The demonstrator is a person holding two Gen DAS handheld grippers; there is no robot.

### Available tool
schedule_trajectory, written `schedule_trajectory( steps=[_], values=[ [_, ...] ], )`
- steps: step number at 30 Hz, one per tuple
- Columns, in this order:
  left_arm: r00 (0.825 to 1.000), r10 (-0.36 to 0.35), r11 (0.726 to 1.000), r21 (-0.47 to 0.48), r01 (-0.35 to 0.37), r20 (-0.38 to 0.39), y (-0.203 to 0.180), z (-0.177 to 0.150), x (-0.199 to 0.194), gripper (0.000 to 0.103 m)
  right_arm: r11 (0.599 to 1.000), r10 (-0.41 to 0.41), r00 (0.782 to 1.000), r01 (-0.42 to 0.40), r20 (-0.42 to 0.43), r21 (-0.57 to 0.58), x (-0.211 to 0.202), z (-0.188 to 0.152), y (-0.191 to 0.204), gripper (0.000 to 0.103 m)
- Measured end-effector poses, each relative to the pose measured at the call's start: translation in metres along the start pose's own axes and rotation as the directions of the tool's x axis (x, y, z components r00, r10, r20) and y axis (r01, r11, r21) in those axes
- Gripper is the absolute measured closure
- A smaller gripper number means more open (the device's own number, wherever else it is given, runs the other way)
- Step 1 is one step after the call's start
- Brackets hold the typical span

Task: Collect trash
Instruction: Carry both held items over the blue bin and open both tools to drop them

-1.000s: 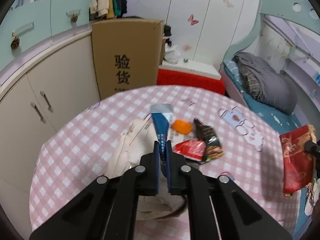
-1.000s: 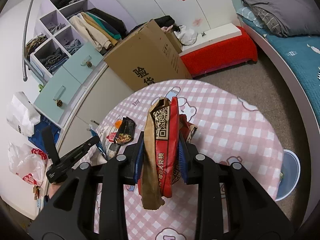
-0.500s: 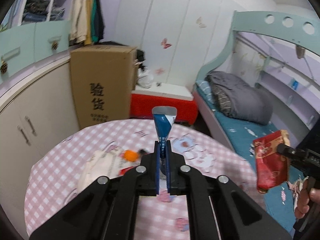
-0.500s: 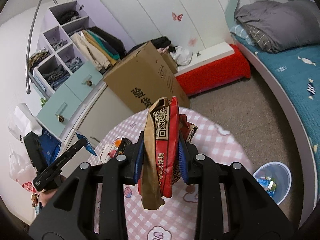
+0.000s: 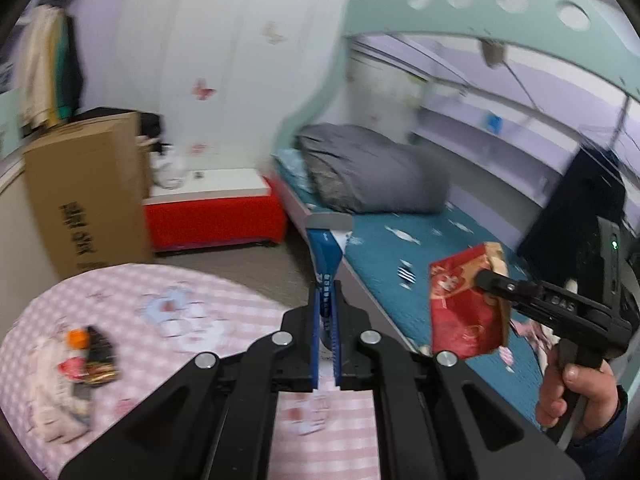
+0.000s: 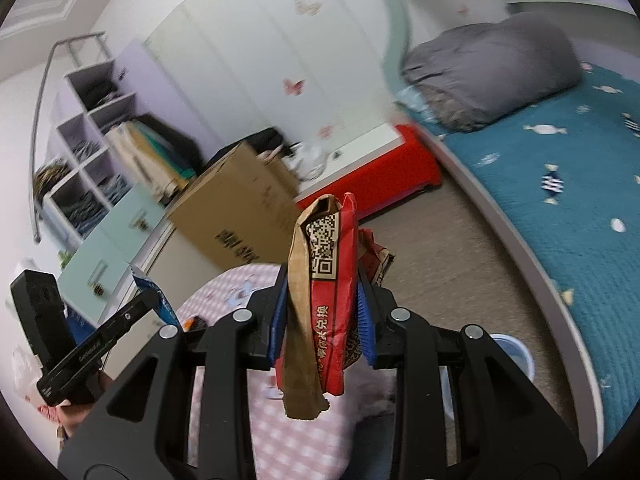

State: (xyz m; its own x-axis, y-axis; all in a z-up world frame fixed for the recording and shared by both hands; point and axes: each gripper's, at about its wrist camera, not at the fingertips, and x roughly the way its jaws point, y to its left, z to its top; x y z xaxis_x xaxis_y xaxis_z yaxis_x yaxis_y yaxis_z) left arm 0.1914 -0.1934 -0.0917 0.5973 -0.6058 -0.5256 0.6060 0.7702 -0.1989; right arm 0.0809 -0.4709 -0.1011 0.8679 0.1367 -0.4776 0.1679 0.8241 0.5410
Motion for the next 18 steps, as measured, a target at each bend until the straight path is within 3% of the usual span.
schedule_trajectory(
  steps=[6,11,14,18],
  values=[
    [0.985,-0.120,0.991,0.051,0.127,-0.121,-0.069,-0.008,0.060,0.098,0.990,-0.109,0.994,0.107,0.013,0.095,-0.021,-0.004,-0.069,0.074],
    [0.960,-0.151,0.981,0.087,0.175,-0.235,-0.109,-0.027,0.106,0.098,0.970,-0.183,0.983,0.186,-0.031,0.156,-0.016,-0.017,-0.120,0.074],
    [0.937,-0.146,0.977,0.100,0.186,-0.317,-0.127,-0.041,0.139,0.098,0.954,-0.213,0.973,0.227,-0.089,0.195,-0.001,-0.031,-0.152,0.074],
    [0.892,-0.107,0.980,0.106,0.170,-0.440,-0.140,-0.067,0.188,0.098,0.940,-0.219,0.962,0.253,-0.162,0.229,0.027,-0.047,-0.176,0.074]
  ],
)
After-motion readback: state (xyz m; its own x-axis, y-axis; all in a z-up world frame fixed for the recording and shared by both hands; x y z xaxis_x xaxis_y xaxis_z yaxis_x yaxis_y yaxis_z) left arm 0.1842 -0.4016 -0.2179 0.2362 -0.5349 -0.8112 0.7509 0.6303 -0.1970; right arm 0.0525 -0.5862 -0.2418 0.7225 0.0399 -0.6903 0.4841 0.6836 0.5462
